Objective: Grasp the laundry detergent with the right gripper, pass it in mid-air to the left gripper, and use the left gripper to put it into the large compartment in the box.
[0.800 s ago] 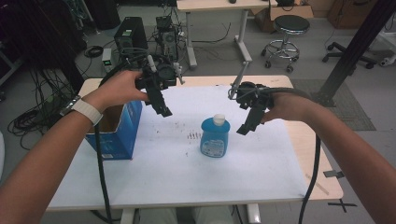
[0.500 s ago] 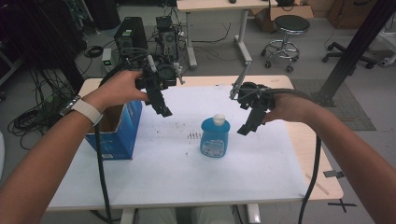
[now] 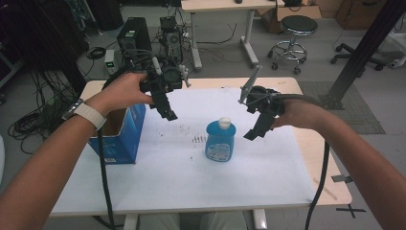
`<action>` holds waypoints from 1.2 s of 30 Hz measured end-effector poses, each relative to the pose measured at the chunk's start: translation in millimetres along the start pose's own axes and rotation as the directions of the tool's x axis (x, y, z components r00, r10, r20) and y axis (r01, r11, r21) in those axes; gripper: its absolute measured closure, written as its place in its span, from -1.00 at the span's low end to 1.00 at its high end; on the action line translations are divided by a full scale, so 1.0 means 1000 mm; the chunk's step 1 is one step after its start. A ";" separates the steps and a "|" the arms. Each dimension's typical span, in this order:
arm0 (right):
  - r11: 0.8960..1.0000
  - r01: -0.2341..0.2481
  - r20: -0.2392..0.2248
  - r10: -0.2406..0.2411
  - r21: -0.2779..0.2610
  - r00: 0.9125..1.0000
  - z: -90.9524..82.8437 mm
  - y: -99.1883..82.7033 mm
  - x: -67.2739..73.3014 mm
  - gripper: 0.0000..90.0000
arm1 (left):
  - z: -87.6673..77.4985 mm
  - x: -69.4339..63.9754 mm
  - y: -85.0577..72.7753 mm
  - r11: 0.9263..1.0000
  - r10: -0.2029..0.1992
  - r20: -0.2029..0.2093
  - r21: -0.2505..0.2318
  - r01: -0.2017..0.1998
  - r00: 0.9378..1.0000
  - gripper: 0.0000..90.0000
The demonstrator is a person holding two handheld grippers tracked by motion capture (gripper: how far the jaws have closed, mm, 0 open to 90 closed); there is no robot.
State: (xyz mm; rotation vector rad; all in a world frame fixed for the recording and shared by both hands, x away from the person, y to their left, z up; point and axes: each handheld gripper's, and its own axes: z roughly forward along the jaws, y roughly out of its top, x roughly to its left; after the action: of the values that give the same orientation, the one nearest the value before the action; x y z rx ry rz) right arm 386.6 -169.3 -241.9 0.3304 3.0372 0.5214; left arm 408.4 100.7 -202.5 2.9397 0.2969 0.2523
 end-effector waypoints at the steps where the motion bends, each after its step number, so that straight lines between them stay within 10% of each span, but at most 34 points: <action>1: 1.000 -0.002 0.000 0.002 -0.005 1.000 0.001 -0.001 0.000 -0.92 | 0.000 0.000 0.000 1.000 -0.001 0.001 0.000 0.001 1.000 -0.91; 36: 0.986 -0.029 -0.036 0.023 -0.162 0.999 0.028 -0.022 -0.003 -0.93 | 0.005 0.004 0.000 1.000 -0.006 0.004 0.007 0.006 1.000 -0.91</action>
State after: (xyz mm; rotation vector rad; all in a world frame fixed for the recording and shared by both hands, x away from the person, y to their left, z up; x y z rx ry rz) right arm 387.0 -181.3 -275.8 0.3573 3.0001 0.7788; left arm 413.5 100.4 -206.6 2.9450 0.3070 0.2443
